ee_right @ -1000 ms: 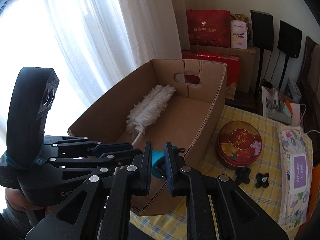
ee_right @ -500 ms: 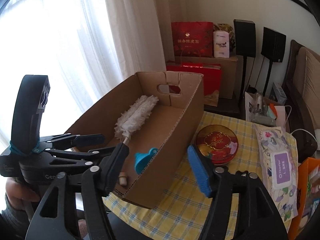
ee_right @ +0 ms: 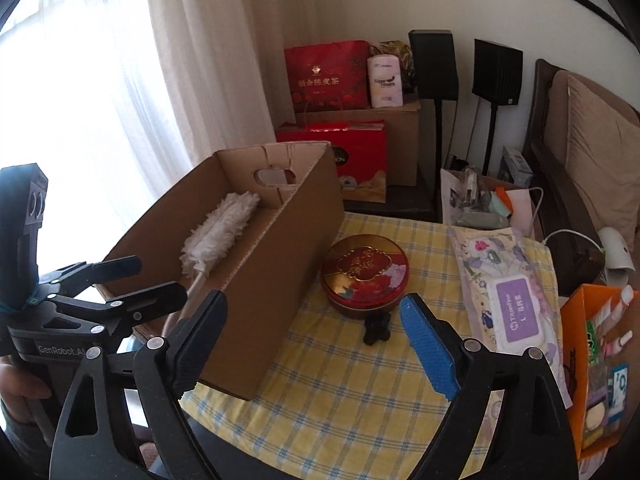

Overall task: Organize objects
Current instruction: 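Move the right gripper to the purple wet-wipes pack and close on its edge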

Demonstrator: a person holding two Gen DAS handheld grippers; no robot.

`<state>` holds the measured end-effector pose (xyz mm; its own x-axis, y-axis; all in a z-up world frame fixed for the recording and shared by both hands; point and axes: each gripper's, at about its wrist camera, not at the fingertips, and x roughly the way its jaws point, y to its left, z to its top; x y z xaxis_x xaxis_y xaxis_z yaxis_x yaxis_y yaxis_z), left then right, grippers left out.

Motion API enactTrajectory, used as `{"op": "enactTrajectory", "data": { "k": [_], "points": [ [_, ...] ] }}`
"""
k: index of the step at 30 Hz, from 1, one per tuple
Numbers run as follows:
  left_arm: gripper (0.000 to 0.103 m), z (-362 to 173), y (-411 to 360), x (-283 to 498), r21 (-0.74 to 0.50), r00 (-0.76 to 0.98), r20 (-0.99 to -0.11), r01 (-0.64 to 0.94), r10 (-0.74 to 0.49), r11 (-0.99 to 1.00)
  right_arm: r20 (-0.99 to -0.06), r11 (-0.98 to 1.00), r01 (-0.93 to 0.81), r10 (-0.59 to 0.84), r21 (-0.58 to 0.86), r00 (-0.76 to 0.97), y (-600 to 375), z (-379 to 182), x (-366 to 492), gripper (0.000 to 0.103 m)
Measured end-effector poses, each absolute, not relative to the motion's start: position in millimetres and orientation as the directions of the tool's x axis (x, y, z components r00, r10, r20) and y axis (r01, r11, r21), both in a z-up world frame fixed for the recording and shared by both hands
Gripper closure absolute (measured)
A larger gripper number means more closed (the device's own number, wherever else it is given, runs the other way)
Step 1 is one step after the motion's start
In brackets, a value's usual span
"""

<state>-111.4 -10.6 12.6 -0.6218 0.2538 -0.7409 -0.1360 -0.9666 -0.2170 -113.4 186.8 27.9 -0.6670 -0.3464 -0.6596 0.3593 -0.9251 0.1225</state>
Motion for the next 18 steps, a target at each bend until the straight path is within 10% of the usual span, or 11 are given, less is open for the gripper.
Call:
{"op": "enactTrajectory", "data": {
  "k": [18],
  "points": [
    [0.000, 8.8, 63.9, -107.0, -0.234, -0.583, -0.728, -0.284, 0.361, -0.930, -0.672, -0.967, 0.201, -0.252, 0.154, -0.697, 273.7, 16.7, -104.9, 0.000]
  ]
}}
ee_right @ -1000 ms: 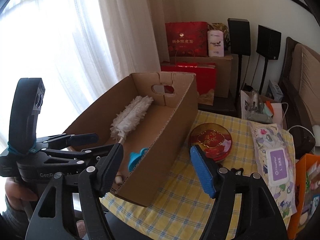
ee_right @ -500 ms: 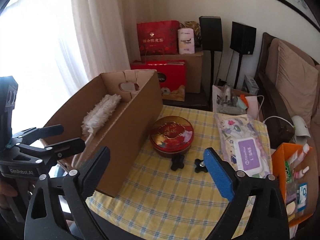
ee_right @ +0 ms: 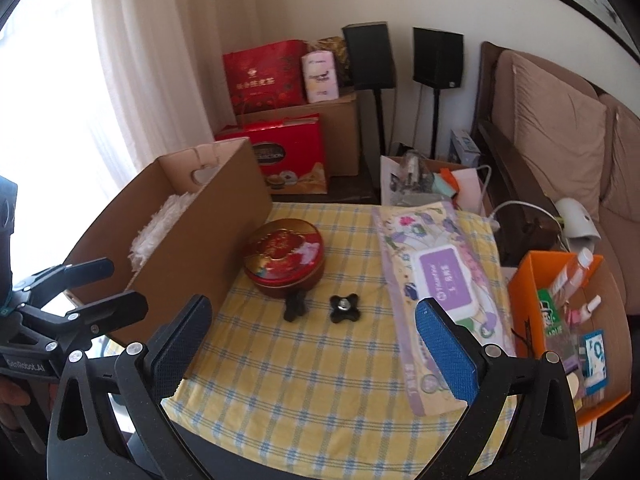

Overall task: Organize objects
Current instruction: 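Move the right gripper to the purple wet-wipes pack and close on its edge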

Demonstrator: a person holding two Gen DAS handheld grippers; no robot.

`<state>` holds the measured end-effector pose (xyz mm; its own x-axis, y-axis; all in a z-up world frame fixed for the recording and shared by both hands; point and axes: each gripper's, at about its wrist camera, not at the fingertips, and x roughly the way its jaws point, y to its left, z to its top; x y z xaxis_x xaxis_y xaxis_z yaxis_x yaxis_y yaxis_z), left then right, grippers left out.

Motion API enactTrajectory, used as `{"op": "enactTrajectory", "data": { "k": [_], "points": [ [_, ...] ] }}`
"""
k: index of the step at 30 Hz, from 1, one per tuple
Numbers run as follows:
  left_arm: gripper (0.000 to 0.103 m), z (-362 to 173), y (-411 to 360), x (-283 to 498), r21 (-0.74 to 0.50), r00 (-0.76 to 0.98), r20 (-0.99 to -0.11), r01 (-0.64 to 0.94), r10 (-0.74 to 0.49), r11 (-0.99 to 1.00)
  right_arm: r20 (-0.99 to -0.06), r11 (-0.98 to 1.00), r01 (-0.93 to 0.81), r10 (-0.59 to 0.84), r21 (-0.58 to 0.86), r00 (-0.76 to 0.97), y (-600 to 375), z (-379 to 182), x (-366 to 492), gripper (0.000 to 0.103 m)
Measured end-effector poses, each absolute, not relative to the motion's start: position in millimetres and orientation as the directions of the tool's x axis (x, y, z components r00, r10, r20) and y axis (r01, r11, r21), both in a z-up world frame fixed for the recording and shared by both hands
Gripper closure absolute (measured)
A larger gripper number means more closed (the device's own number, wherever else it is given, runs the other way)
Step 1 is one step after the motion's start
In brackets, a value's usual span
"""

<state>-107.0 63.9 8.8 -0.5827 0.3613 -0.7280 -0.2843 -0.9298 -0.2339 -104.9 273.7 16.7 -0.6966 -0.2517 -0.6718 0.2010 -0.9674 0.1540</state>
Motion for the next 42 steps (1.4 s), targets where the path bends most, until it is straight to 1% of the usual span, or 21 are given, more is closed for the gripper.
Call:
{"op": "enactTrajectory", "data": {
  "k": [2, 8, 12, 15, 19, 23, 24, 26, 27, 28, 33, 35, 37, 42],
  "points": [
    [0.001, 5.4, 69.9, -108.2, -0.259, -0.565, -0.727, -0.299, 0.389, -0.918, -0.671, -0.969, 0.173, -0.246, 0.175, -0.700, 289.8, 16.1, -103.7, 0.000],
    [0.009, -13.2, 99.7, -114.2, -0.300, -0.492, -0.751, -0.338, 0.440, -0.892, -0.678, -0.978, 0.079, -0.191, 0.193, -0.710, 335.6, 8.8, -103.1, 0.000],
    [0.009, -18.1, 120.0, -112.1, -0.227, -0.523, -0.759, -0.348, 0.389, -0.910, -0.696, -0.982, 0.032, -0.153, 0.184, -0.701, 358.3, -0.6, -105.6, 0.001],
    [0.010, -16.4, 129.4, -109.7, -0.226, -0.540, -0.741, -0.358, 0.399, -0.906, -0.712, -0.982, -0.008, -0.132, 0.190, -0.690, 373.7, -10.2, -108.9, 0.001],
    [0.010, -12.4, 143.1, -105.6, -0.196, -0.566, -0.727, -0.372, 0.389, -0.907, -0.727, -0.977, -0.045, -0.123, 0.208, -0.676, 391.5, -22.7, -113.0, 0.005],
    [0.010, -17.3, 168.5, -107.4, -0.200, -0.528, -0.740, -0.417, 0.416, -0.887, -0.741, -0.976, -0.065, -0.112, 0.206, -0.662, 403.0, -34.7, -120.2, 0.009],
    [0.010, -21.6, 177.1, -109.4, -0.211, -0.509, -0.746, -0.430, 0.429, -0.878, -0.747, -0.976, -0.068, -0.113, 0.208, -0.655, 405.8, -38.1, -122.9, 0.012],
    [0.014, -31.1, 191.1, -114.3, -0.232, -0.473, -0.760, -0.444, 0.446, -0.866, -0.757, -0.975, -0.069, -0.117, 0.209, -0.643, 409.5, -44.0, -127.4, 0.019],
    [0.019, -36.2, 198.0, -117.5, -0.242, -0.452, -0.770, -0.447, 0.451, -0.861, -0.765, -0.976, -0.069, -0.118, 0.207, -0.633, 411.7, -47.7, -130.7, 0.024],
    [0.022, -41.3, 204.0, -121.0, -0.254, -0.431, -0.778, -0.448, 0.456, -0.857, -0.770, -0.976, -0.068, -0.118, 0.205, -0.627, 413.2, -50.5, -132.9, 0.026],
    [0.024, -70.0, 230.2, -139.7, -0.339, -0.333, -0.797, -0.444, 0.504, -0.830, -0.792, -0.977, -0.071, -0.120, 0.201, -0.599, 423.6, -64.0, -148.2, 0.032],
    [0.024, -78.6, 237.6, -143.4, -0.349, -0.317, -0.798, -0.450, 0.512, -0.822, -0.796, -0.976, -0.065, -0.131, 0.209, -0.591, 427.6, -68.6, -155.3, 0.034],
    [0.024, -88.1, 247.3, -148.6, -0.351, -0.291, -0.807, -0.462, 0.513, -0.815, -0.799, -0.977, -0.053, -0.139, 0.209, -0.585, 429.6, -72.8, -163.2, 0.039],
    [0.025, -103.1, 263.0, -158.3, -0.365, -0.262, -0.815, -0.461, 0.517, -0.809, -0.804, -0.979, -0.016, -0.156, 0.202, -0.574, 431.2, -82.4, -183.9, 0.042]
  ]
}}
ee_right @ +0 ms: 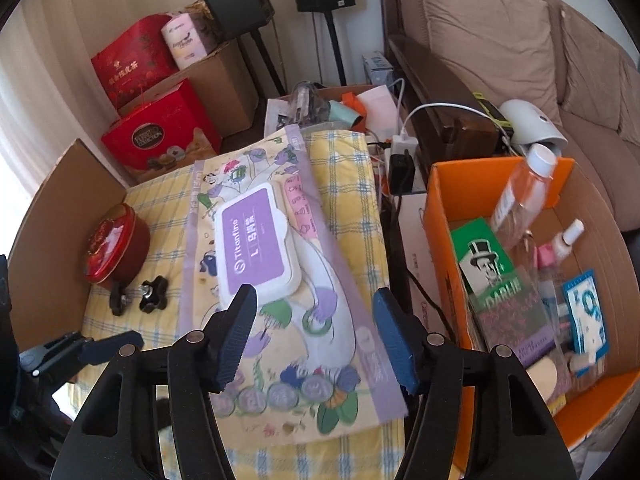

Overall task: Organize objects
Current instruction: 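Move the right gripper to the purple wet-wipes pack and close on its edge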

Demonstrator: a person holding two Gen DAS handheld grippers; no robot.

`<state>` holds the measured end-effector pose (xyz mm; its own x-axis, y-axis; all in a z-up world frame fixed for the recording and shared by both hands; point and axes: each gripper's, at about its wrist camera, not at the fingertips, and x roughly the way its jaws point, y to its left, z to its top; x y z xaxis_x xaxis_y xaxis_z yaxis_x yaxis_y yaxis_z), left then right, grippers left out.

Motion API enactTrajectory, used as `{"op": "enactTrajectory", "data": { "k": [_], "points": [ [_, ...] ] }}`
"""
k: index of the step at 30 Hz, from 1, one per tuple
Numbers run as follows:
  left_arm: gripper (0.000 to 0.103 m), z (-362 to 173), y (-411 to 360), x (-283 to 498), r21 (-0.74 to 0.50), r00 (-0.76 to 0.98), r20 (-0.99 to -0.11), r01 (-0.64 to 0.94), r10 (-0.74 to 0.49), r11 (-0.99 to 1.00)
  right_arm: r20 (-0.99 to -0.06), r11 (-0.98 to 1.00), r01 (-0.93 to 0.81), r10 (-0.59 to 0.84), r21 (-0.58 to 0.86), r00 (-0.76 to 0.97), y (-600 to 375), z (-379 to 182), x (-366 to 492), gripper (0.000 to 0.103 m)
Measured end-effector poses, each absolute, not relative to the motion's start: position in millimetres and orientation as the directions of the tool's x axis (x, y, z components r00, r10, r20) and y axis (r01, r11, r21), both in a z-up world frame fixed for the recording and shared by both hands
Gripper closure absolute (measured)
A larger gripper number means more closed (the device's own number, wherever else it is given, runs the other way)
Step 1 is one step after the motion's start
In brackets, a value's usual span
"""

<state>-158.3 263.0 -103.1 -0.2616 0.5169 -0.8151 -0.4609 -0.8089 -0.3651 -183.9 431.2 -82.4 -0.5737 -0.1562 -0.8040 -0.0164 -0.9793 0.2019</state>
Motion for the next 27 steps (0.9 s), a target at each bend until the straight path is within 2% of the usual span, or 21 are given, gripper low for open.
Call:
{"op": "enactTrajectory", "data": {
  "k": [11, 13, 15, 21, 23, 24, 26, 27],
  "points": [
    [0.040, -128.2, 271.2, -175.3, -0.401, -0.218, -0.828, -0.414, 0.517, -0.817, -0.832, -0.978, 0.010, -0.183, 0.208, -0.523, 437.3, -108.8, -220.8, 0.046],
    [0.049, -132.3, 273.6, -178.5, -0.407, -0.205, -0.831, -0.411, 0.518, -0.816, -0.829, -0.972, 0.007, -0.206, 0.237, -0.520, 440.1, -111.6, -222.0, 0.046],
    [0.052, -134.0, 276.5, -179.6, -0.401, -0.207, -0.832, -0.416, 0.514, -0.816, -0.826, -0.964, 0.010, -0.233, 0.266, -0.513, 442.2, -113.5, -221.9, 0.046],
    [0.077, -135.5, 286.4, -179.2, -0.361, -0.217, -0.845, -0.442, 0.488, -0.821, -0.823, -0.946, 0.015, -0.289, 0.323, -0.490, 444.3, -120.1, -222.3, 0.048],
    [0.082, -134.7, 289.6, -177.5, -0.339, -0.226, -0.850, -0.458, 0.476, -0.822, -0.820, -0.942, 0.013, -0.299, 0.335, -0.489, 445.0, -120.8, -221.1, 0.049],
    [0.087, -134.2, 291.7, -175.5, -0.324, -0.233, -0.852, -0.469, 0.469, -0.822, -0.819, -0.941, 0.014, -0.300, 0.337, -0.490, 444.8, -120.4, -220.5, 0.052],
    [0.087, -130.9, 295.4, -170.8, -0.279, -0.265, -0.855, -0.489, 0.446, -0.827, -0.811, -0.942, 0.016, -0.297, 0.335, -0.503, 445.2, -116.9, -216.7, 0.062],
    [0.089, -128.4, 298.1, -168.2, -0.258, -0.284, -0.853, -0.501, 0.438, -0.826, -0.806, -0.941, 0.017, -0.298, 0.337, -0.511, 445.8, -115.2, -214.6, 0.071]
  ]
}}
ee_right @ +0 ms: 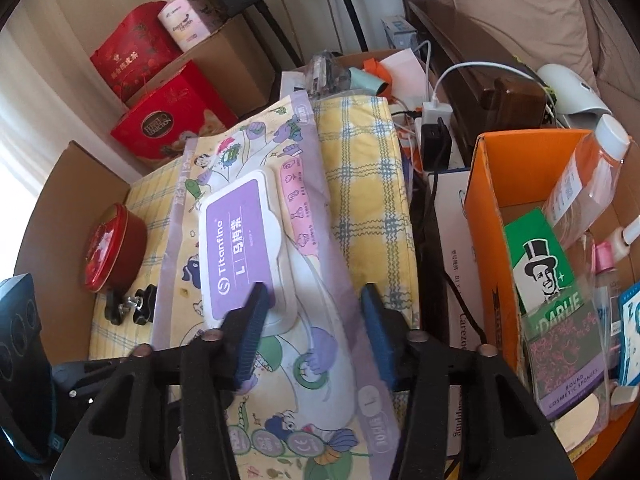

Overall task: Organize objects
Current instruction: 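Move the right gripper to the purple wet-wipes pack and close on its edge, then lift the wet-wipes pack with the right gripper and carry it over the box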

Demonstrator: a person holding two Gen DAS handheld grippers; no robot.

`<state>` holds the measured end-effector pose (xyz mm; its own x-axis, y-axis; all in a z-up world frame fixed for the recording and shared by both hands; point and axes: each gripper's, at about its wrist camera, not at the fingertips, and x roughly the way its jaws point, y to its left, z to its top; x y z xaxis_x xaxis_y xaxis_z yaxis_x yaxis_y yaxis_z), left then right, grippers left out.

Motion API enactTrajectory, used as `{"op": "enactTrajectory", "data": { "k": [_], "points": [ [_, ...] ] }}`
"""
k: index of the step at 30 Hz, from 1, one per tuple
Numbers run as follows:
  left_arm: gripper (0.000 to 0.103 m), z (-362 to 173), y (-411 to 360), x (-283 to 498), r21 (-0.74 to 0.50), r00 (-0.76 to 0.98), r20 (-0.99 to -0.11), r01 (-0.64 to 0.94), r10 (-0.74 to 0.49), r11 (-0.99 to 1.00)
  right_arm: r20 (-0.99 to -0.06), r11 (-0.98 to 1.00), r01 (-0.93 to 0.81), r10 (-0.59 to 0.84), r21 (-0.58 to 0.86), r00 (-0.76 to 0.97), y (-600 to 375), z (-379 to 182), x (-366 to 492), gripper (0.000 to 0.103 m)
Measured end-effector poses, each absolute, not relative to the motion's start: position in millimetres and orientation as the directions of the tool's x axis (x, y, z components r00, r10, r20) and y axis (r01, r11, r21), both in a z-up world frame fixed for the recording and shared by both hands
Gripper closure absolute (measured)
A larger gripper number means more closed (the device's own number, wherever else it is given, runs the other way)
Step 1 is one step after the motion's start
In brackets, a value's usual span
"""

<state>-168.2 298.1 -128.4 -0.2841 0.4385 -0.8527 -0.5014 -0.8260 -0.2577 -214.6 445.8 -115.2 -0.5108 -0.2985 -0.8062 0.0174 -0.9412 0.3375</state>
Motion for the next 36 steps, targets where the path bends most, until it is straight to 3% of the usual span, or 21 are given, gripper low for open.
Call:
{"op": "enactTrajectory", "data": {
  "k": [1, 2, 10, 20, 36],
  "points": [
    [0.090, -126.2, 299.5, -166.2, -0.239, -0.300, -0.853, -0.506, 0.428, -0.829, -0.795, -0.933, 0.021, -0.317, 0.358, -0.517, 447.6, -112.5, -211.7, 0.084],
    [0.091, -124.1, 300.4, -164.2, -0.222, -0.314, -0.851, -0.511, 0.421, -0.830, -0.790, -0.930, 0.023, -0.325, 0.368, -0.520, 448.5, -111.4, -210.3, 0.087],
    [0.095, -105.8, 294.7, -157.5, -0.218, -0.371, -0.816, -0.514, 0.444, -0.830, -0.738, -0.906, 0.042, -0.370, 0.422, -0.564, 446.5, -90.9, -195.6, 0.091],
    [0.097, -43.3, 261.6, -145.2, -0.272, -0.465, -0.714, -0.503, 0.523, -0.820, -0.666, -0.912, 0.112, -0.368, 0.394, -0.649, 425.1, -28.0, -173.4, 0.092],
    [0.097, 49.3, 175.1, -114.5, -0.220, -0.611, -0.620, -0.465, 0.491, -0.857, -0.555, -0.877, 0.253, -0.459, 0.409, -0.693, 357.0, 49.7, -154.0, 0.092]
  ]
}}
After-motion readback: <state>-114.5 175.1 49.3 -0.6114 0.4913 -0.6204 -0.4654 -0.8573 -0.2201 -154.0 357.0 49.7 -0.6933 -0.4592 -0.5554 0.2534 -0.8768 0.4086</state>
